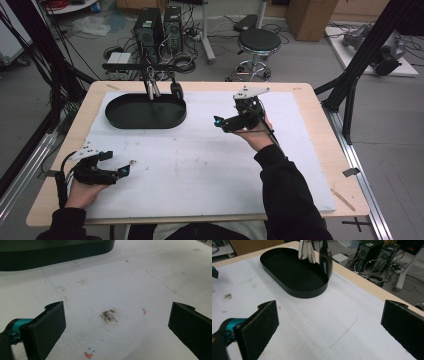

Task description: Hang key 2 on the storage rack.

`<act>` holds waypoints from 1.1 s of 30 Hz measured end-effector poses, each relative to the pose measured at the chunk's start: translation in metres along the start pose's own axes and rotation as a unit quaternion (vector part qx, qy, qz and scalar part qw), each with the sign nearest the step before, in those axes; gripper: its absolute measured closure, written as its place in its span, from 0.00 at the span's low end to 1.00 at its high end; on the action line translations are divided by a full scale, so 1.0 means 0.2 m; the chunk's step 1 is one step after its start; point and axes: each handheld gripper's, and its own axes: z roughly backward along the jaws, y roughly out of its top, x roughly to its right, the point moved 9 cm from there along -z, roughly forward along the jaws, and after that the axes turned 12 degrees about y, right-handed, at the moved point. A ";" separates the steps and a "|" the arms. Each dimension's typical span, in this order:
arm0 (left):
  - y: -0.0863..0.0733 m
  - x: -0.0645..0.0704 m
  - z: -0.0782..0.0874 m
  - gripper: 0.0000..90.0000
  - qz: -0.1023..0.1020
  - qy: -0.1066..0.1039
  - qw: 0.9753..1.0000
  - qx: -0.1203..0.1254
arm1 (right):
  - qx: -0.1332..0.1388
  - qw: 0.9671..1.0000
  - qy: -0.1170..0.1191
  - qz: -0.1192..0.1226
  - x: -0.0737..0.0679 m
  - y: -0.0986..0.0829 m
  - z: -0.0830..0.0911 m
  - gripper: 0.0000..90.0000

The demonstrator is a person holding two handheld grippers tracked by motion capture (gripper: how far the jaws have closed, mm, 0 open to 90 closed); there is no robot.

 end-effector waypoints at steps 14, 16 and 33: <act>0.00 0.00 0.00 0.02 0.000 0.001 1.000 -0.002 | 0.024 0.999 0.002 -0.036 0.01 -0.19 0.13 0.01; 0.00 0.00 0.00 0.02 -0.001 0.000 1.000 -0.002 | 0.041 0.998 0.002 -0.053 0.02 -0.22 0.18 0.01; -0.02 0.03 0.01 0.02 -0.008 -0.003 1.000 -0.006 | 0.054 0.995 0.014 -0.082 -0.01 -0.55 0.32 0.01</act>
